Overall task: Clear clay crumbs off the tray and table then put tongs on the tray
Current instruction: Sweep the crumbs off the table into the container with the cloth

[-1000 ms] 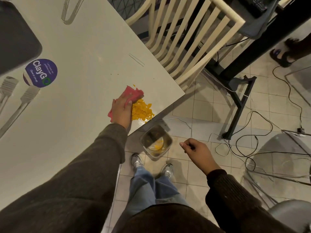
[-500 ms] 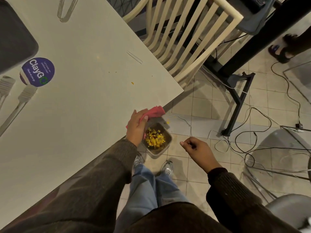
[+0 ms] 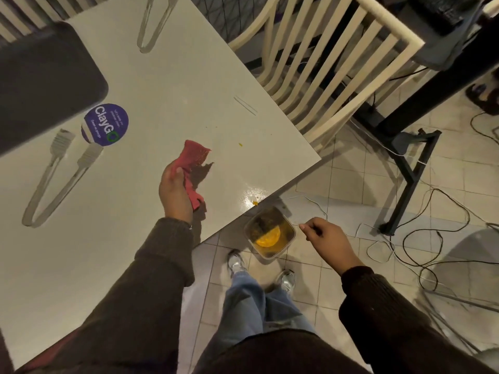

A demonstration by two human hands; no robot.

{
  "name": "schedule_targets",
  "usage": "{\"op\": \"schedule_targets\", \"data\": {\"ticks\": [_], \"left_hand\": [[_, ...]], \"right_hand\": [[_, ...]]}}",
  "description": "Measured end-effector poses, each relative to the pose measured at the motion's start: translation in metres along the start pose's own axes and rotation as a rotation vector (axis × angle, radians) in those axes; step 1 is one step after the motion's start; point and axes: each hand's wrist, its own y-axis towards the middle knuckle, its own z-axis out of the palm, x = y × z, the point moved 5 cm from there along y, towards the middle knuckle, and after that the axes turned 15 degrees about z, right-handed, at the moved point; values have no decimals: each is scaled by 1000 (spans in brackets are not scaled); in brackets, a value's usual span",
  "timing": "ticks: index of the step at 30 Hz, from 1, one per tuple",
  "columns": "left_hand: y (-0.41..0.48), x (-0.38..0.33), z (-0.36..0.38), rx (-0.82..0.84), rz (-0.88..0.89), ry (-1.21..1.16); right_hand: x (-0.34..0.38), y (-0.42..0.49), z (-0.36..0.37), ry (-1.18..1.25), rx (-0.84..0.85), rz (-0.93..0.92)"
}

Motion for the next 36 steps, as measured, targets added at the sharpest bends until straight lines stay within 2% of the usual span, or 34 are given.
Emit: {"op": "schedule_targets", "data": {"ticks": [4,6,9,10,15,19,25,30,33,36], "left_hand": [[14,16,-13,-61,92,260],[24,26,-9,36,111,413],[44,47,0,281,164,893],[54,51,3,319,167,954],[107,39,42,331,185,761],[127,28,89,435,252,591],[89,17,149,694,381,585],[52,15,187,795,420,591],[40,16,205,888,393,465],[34,15,217,969,432,442]], "right_hand": [[-5,0,-2,2,-9,-1],[-3,3,-3,9,-11,-6],[0,7,1,-10,2,-7],[0,9,1,-10,2,-6],[-7,13,2,-2,-7,29],[-15,10,-2,45,-22,68],[-33,4,-7,98,-36,111],[-43,-3,-6,123,-43,125],[-51,-6,-5,121,-49,142],[-57,-10,-6,117,-54,151]]}}
